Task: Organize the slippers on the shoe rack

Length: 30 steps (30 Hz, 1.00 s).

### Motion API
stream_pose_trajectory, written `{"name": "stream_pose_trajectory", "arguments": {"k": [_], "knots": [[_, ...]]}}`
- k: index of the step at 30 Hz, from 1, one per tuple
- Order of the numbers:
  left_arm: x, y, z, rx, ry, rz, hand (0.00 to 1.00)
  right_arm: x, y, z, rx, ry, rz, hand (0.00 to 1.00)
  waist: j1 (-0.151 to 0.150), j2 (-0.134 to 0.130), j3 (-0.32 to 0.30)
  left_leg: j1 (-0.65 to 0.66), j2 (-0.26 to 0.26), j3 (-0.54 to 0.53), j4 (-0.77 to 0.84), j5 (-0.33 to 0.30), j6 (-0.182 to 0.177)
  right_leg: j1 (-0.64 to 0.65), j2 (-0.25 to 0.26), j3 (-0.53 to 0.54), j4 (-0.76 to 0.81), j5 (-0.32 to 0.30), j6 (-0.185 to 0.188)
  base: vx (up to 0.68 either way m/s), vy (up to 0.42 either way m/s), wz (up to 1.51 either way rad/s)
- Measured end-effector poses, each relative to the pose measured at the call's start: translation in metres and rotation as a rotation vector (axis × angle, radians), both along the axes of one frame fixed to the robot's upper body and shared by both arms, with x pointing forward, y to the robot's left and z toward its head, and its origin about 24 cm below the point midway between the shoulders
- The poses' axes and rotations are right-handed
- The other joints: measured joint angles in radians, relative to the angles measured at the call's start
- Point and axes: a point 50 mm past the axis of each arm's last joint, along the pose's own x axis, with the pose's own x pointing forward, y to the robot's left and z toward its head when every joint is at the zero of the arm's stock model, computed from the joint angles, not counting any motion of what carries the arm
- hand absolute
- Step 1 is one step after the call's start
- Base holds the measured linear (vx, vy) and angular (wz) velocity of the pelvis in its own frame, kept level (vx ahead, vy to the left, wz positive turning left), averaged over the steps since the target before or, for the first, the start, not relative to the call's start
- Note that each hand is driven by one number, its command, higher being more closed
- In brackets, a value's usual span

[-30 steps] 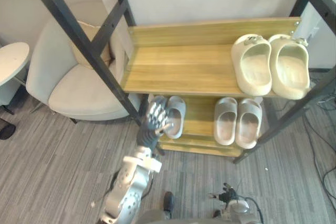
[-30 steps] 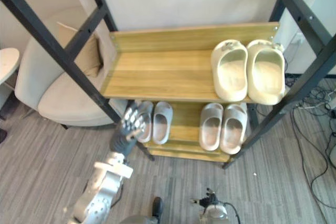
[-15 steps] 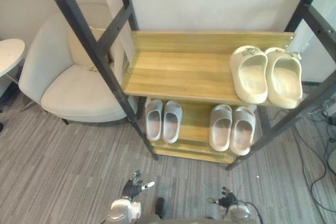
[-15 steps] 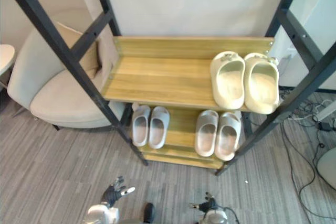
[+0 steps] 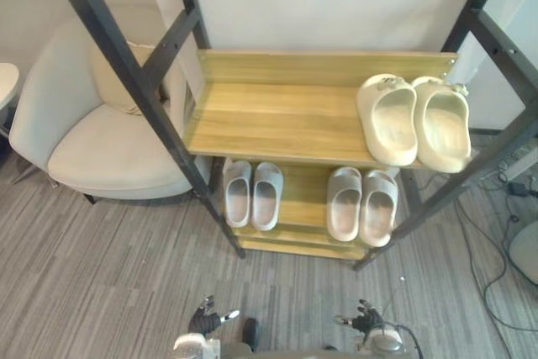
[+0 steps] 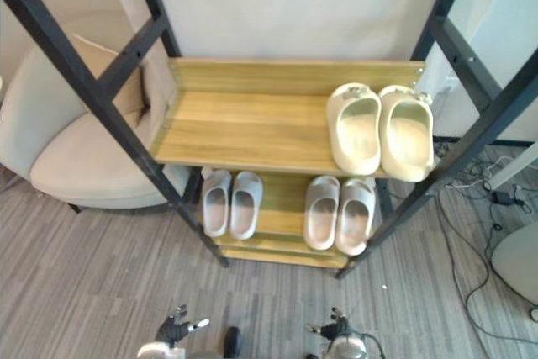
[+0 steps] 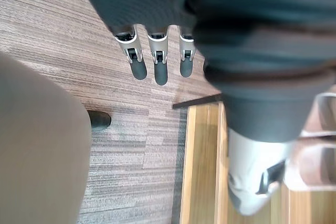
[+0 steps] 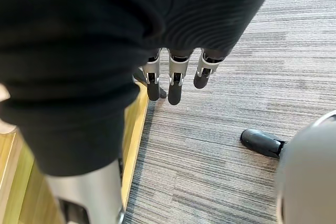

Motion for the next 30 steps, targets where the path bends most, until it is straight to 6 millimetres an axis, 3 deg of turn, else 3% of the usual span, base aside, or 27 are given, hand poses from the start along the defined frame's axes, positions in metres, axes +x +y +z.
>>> {"name": "stream_pose_trajectory", "arguments": {"k": [1, 2, 3, 4, 5, 6, 8, 10, 12, 13, 15, 20, 21, 22, 23, 24, 25, 26, 28, 29, 30], "knots": [[-0.001, 0.001, 0.000, 0.005, 0.004, 0.013, 0.00, 0.001, 0.001, 0.000, 0.003, -0.003, 0.001, 0.00, 0.002, -0.008, 0.002, 0.006, -0.011, 0.000, 0.000, -0.010, 0.006, -0.036, -0.028, 0.005, 0.107, -0.052, 0.013, 0.07, 0.033, -0.01], [-0.001, 0.001, 0.000, 0.005, 0.004, 0.015, 0.00, 0.002, 0.002, 0.000, 0.004, -0.003, 0.001, 0.00, 0.002, -0.010, 0.004, 0.009, -0.014, -0.002, 0.000, -0.015, 0.008, -0.042, -0.035, 0.005, 0.128, -0.064, 0.016, 0.08, 0.045, 0.10], [0.000, 0.001, 0.000, 0.008, 0.001, 0.024, 0.00, 0.002, 0.003, 0.000, 0.007, -0.003, 0.002, 0.00, 0.002, -0.012, 0.009, 0.017, -0.024, -0.013, 0.000, -0.023, 0.014, -0.080, -0.061, 0.019, 0.243, -0.090, 0.038, 0.05, 0.060, 0.27], [0.000, -0.001, -0.001, 0.005, 0.003, 0.029, 0.00, 0.002, 0.002, 0.000, 0.005, -0.005, 0.003, 0.00, 0.004, 0.000, 0.015, 0.017, -0.033, -0.043, 0.031, -0.036, 0.032, -0.174, -0.098, 0.064, 0.483, -0.089, 0.038, 0.07, 0.078, 0.36], [0.001, 0.000, 0.000, 0.009, 0.000, 0.028, 0.00, 0.002, 0.003, 0.000, 0.008, -0.003, 0.002, 0.00, 0.004, 0.000, 0.015, 0.018, -0.038, -0.050, 0.042, -0.040, 0.032, -0.196, -0.106, 0.089, 0.543, -0.083, 0.028, 0.08, 0.037, 0.74], [0.002, 0.001, 0.000, 0.016, -0.004, 0.028, 0.00, 0.001, 0.008, -0.001, 0.021, 0.000, 0.001, 0.00, 0.001, -0.010, 0.022, 0.027, -0.046, -0.096, 0.074, -0.054, 0.039, -0.250, -0.103, 0.190, 0.667, -0.101, 0.017, 0.14, -0.039, 1.07], [0.003, 0.006, 0.001, 0.036, -0.006, 0.050, 0.00, 0.005, 0.019, 0.002, 0.041, -0.028, 0.031, 0.00, -0.001, -0.030, 0.018, 0.018, -0.063, -0.175, 0.094, -0.056, 0.040, -0.266, -0.047, 0.316, 0.658, -0.181, 0.008, 0.14, -0.118, 1.24], [0.006, 0.004, 0.002, 0.030, -0.013, 0.067, 0.00, 0.009, 0.020, 0.003, 0.043, -0.041, 0.041, 0.00, 0.000, -0.026, 0.020, 0.000, -0.074, -0.246, 0.109, -0.055, 0.036, -0.274, -0.004, 0.406, 0.588, -0.196, 0.000, 0.07, -0.169, 1.21], [0.009, 0.005, 0.003, 0.033, -0.021, 0.065, 0.00, 0.015, 0.021, 0.005, 0.047, -0.055, 0.045, 0.00, 0.004, -0.043, 0.021, -0.020, -0.104, -0.300, 0.128, -0.060, 0.022, -0.254, 0.005, 0.454, 0.466, -0.182, -0.016, 0.06, -0.212, 1.15], [0.013, 0.004, 0.004, 0.028, -0.032, 0.070, 0.00, 0.019, 0.020, 0.007, 0.049, -0.064, 0.043, 0.00, 0.017, -0.040, 0.027, -0.031, -0.109, -0.339, 0.123, -0.056, 0.006, -0.222, -0.013, 0.429, 0.398, -0.218, -0.013, 0.03, -0.220, 0.82], [0.014, -0.006, 0.003, 0.004, -0.031, 0.073, 0.00, 0.032, 0.016, 0.012, 0.033, -0.095, 0.054, 0.00, 0.024, 0.010, 0.027, -0.068, -0.079, -0.386, 0.125, -0.046, -0.011, -0.197, 0.012, 0.360, 0.338, -0.194, -0.028, 0.03, -0.192, 0.72], [0.029, -0.009, 0.007, 0.005, -0.071, 0.073, 0.00, 0.039, 0.021, 0.015, 0.043, -0.117, 0.063, 0.00, 0.025, 0.011, 0.052, -0.126, -0.050, -0.429, 0.154, -0.017, -0.054, -0.129, 0.051, 0.217, 0.241, -0.151, -0.057, 0.02, -0.093, 0.85], [0.035, -0.011, 0.009, 0.002, -0.087, 0.068, 0.00, 0.042, 0.021, 0.017, 0.040, -0.126, 0.062, 0.00, 0.025, 0.002, 0.063, -0.153, -0.054, -0.383, 0.170, 0.005, -0.065, -0.125, 0.049, 0.178, 0.237, -0.146, -0.064, -0.04, -0.031, 0.80], [0.037, -0.013, 0.010, -0.001, -0.094, 0.062, 0.00, 0.046, 0.021, 0.018, 0.036, -0.138, 0.059, 0.00, 0.024, 0.000, 0.067, -0.174, -0.056, -0.318, 0.173, 0.033, -0.053, -0.126, 0.045, 0.155, 0.230, -0.138, -0.073, -0.06, -0.032, 0.91], [0.041, -0.015, 0.013, -0.007, -0.112, 0.062, 0.00, 0.049, 0.020, 0.021, 0.033, -0.159, 0.051, 0.00, 0.023, -0.005, 0.078, -0.183, -0.046, -0.157, 0.161, 0.046, -0.012, -0.121, 0.036, 0.116, 0.206, -0.120, -0.086, -0.09, -0.012, 0.81], [0.045, -0.015, 0.015, -0.008, -0.123, 0.062, 0.00, 0.053, 0.019, 0.025, 0.027, -0.184, 0.049, 0.00, 0.021, 0.005, 0.094, -0.205, -0.003, 0.103, 0.305, -0.059, 0.049, -0.107, 0.031, 0.072, 0.209, -0.120, -0.086, -0.09, 0.003, 0.62], [0.045, -0.015, 0.014, -0.009, -0.121, 0.062, 0.00, 0.054, 0.019, 0.025, 0.026, -0.187, 0.048, 0.00, 0.019, 0.006, 0.095, -0.209, 0.007, 0.141, 0.334, -0.078, 0.054, -0.105, 0.029, 0.065, 0.210, -0.120, -0.086, -0.08, 0.015, 0.72], [0.043, -0.016, 0.013, -0.011, -0.113, 0.062, 0.00, 0.051, 0.018, 0.026, 0.026, -0.192, 0.042, 0.00, 0.008, 0.002, 0.098, -0.207, 0.046, 0.280, 0.447, -0.147, 0.065, -0.092, 0.015, 0.015, 0.216, -0.120, -0.085, -0.04, 0.022, 0.64], [0.043, -0.018, 0.013, -0.014, -0.111, 0.057, 0.00, 0.043, 0.015, 0.022, 0.023, -0.171, 0.027, 0.00, -0.002, 0.016, 0.092, -0.202, 0.070, 0.357, 0.470, -0.181, 0.069, -0.083, 0.000, -0.038, 0.231, -0.136, -0.061, -0.05, 0.120, 0.94], [0.046, -0.020, 0.014, -0.013, -0.117, 0.048, 0.00, 0.039, 0.009, 0.021, 0.018, -0.158, 0.001, 0.00, -0.002, 0.033, 0.096, -0.186, 0.049, 0.359, 0.412, -0.203, 0.071, -0.086, -0.002, -0.060, 0.253, -0.159, -0.034, -0.08, 0.196, 1.16], [0.045, -0.018, 0.013, -0.008, -0.105, 0.043, 0.00, 0.036, 0.012, 0.019, 0.029, -0.148, -0.003, 0.00, -0.003, 0.015, 0.100, -0.147, -0.010, 0.331, 0.300, -0.157, 0.078, -0.085, -0.027, -0.063, 0.244, -0.166, -0.034, -0.08, 0.171, 0.86]]}}
